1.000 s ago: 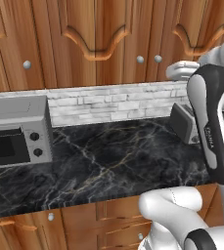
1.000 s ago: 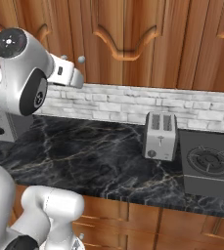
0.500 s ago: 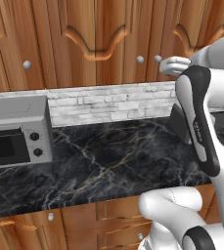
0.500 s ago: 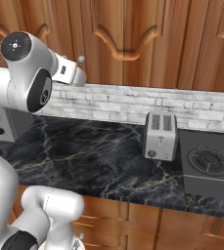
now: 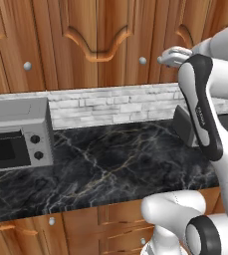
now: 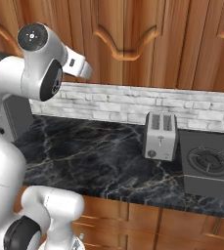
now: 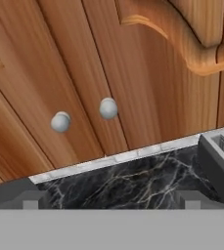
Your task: Open the cabinet. Pick the bar soap and place it next to the sink. Then close the cabinet.
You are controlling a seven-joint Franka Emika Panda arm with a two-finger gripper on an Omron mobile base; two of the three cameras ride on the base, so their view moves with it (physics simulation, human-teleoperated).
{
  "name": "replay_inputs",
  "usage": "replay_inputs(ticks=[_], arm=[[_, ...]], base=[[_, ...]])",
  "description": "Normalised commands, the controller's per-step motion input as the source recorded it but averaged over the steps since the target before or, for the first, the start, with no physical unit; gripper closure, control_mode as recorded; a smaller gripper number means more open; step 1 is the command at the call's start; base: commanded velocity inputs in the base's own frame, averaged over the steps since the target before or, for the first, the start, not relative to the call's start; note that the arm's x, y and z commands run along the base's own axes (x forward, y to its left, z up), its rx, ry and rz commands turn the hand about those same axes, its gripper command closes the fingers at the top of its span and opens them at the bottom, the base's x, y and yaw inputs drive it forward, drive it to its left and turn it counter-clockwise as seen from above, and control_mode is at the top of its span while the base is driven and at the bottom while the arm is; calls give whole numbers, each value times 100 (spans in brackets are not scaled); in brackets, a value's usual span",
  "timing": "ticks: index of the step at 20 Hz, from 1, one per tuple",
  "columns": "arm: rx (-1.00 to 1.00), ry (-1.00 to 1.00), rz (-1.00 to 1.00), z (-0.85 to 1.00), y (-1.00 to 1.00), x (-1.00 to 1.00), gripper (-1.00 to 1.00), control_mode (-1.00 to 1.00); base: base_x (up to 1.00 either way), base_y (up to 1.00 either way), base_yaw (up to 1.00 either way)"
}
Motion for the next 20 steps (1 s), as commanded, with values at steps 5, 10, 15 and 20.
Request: replay_inputs(ticks=[5,10,15,20], arm=[[0,0,0,-20,0,53,-100,-100],[0,0,0,-9,-1,34,-100,-100],[2,-6,0,3,0,1,-100,-100],[6,-1,0,1,0,0,-100,-100]], base=[[0,0,0],[0,0,0],[0,0,0],[0,0,0]])
